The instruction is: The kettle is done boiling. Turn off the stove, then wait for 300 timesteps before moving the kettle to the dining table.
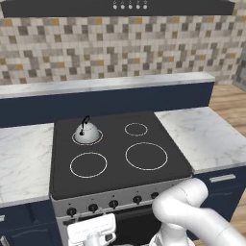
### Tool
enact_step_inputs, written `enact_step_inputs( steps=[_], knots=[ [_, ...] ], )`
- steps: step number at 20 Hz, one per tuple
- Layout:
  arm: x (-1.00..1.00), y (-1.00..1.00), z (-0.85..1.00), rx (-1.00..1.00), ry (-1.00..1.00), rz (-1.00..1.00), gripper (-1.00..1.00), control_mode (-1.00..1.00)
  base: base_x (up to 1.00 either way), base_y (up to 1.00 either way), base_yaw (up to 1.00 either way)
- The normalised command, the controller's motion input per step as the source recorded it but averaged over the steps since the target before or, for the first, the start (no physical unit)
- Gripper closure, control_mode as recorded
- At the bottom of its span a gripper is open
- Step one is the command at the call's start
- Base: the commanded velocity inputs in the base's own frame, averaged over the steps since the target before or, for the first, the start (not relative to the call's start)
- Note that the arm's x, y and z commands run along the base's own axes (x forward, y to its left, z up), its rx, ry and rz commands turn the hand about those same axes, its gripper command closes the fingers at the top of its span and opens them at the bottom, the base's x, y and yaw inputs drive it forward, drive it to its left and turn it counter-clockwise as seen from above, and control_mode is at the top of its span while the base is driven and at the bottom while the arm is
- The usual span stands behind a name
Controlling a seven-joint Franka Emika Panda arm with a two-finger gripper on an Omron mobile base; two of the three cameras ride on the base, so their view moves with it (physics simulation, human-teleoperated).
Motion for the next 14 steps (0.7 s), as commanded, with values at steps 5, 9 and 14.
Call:
enact_step_inputs(
  steps=[5, 9, 14],
  knots=[
    [-0.04, 0.00, 0.57, 0.13, 0.00, 0.00, -1.00, -1.00, 0.00, 0.00, 0.00],
    [0.00, 0.00, 0.48, 0.13, 0.00, 0.00, -1.00, -1.00, 0.00, 0.00, 0.00],
    [0.03, 0.00, 0.48, 0.13, 0.02, -0.01, -1.00, -1.00, 0.00, 0.00, 0.00]
  ],
)
